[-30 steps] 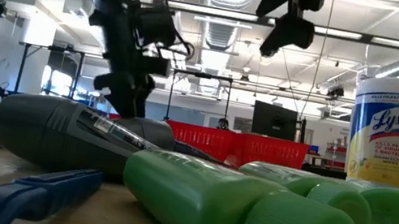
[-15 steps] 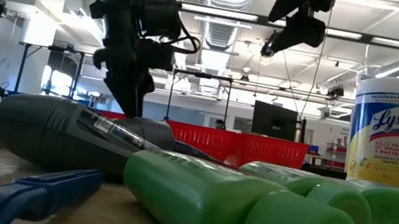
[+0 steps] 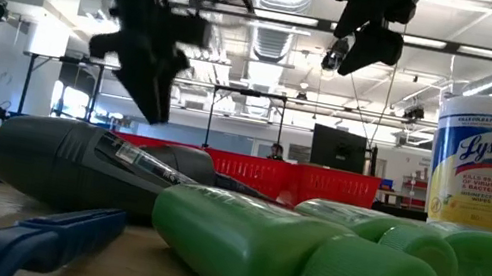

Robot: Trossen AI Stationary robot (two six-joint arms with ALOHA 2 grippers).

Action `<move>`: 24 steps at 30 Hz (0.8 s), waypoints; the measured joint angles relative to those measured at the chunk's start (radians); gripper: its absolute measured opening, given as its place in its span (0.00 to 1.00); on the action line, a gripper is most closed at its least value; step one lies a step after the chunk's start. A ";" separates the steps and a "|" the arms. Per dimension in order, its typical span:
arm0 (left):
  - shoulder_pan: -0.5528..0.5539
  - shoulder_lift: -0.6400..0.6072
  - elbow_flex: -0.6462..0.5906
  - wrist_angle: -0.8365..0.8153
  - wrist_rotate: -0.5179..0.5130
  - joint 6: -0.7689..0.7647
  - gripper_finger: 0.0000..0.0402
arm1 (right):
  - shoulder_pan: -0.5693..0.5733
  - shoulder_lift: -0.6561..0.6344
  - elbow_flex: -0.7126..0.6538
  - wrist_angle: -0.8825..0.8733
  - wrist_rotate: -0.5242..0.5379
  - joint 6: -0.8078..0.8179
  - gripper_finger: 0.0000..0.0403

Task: Pick & Place Travel size toiletries
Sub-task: Adjust the left red bin, then put the gray deodorant into the blue bin

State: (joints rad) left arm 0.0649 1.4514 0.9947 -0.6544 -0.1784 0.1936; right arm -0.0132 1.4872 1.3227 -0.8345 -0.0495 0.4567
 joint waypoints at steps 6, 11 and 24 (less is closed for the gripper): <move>-0.072 -0.186 -0.001 -0.061 0.175 -0.141 0.36 | 0.000 0.000 -0.004 0.001 -0.002 -0.010 0.88; -0.215 -0.217 -0.033 -0.045 0.194 -0.201 0.44 | 0.000 0.000 -0.009 0.004 -0.002 -0.020 0.86; -0.383 0.052 -0.067 0.029 0.130 -0.369 0.71 | 0.000 0.001 -0.016 0.010 -0.003 -0.023 0.88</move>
State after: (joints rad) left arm -0.3183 1.5037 0.9279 -0.6254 -0.0483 -0.1752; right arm -0.0132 1.4883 1.3067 -0.8246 -0.0521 0.4335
